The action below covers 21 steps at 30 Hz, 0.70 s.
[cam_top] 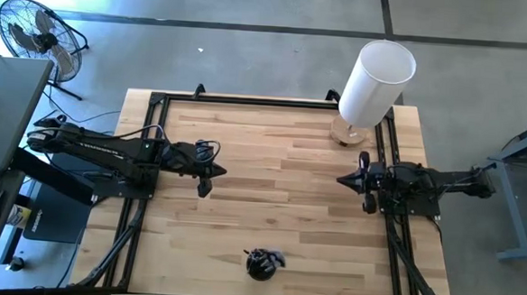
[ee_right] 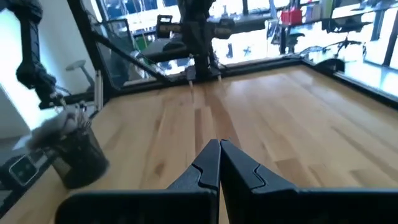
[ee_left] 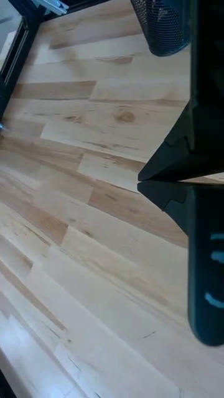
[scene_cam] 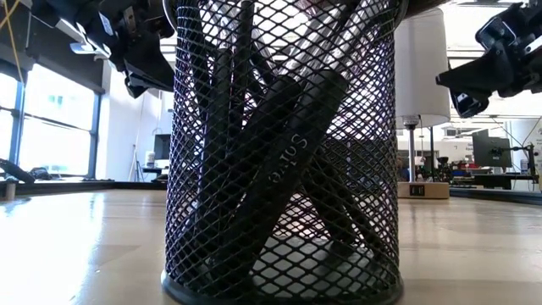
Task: Put items in baskets/containers
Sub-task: Return to Home Position
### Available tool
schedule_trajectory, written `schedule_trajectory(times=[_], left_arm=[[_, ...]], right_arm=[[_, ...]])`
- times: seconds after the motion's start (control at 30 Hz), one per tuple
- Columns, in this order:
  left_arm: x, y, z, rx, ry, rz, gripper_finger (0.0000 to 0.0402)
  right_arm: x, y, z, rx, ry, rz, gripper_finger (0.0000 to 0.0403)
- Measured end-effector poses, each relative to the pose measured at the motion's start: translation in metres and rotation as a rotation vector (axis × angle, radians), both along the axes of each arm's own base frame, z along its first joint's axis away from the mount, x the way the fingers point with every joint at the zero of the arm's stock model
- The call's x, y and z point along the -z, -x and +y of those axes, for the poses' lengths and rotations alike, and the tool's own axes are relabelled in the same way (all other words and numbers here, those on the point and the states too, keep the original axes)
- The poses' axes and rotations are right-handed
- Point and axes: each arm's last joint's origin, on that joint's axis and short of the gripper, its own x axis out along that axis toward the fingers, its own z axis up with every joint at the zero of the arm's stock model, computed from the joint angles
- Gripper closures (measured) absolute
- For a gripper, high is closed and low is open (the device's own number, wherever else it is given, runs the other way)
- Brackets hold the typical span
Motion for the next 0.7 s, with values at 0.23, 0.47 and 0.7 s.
schedule_trajectory(times=[0.23, 0.47, 0.7], left_arm=[[0.000, 0.000, 0.000, -0.004, 0.006, -0.001, 0.0401], [0.000, 0.000, 0.000, -0.004, 0.008, 0.000, 0.0401], [0.000, 0.000, 0.000, -0.002, 0.010, 0.000, 0.0401]], right_arm=[[-0.007, 0.006, -0.001, 0.001, 0.005, 0.076, 0.0403], [-0.002, 0.006, 0.000, -0.022, 0.037, 0.118, 0.0403], [0.005, 0.006, -0.001, -0.007, 0.038, 0.166, 0.0403]])
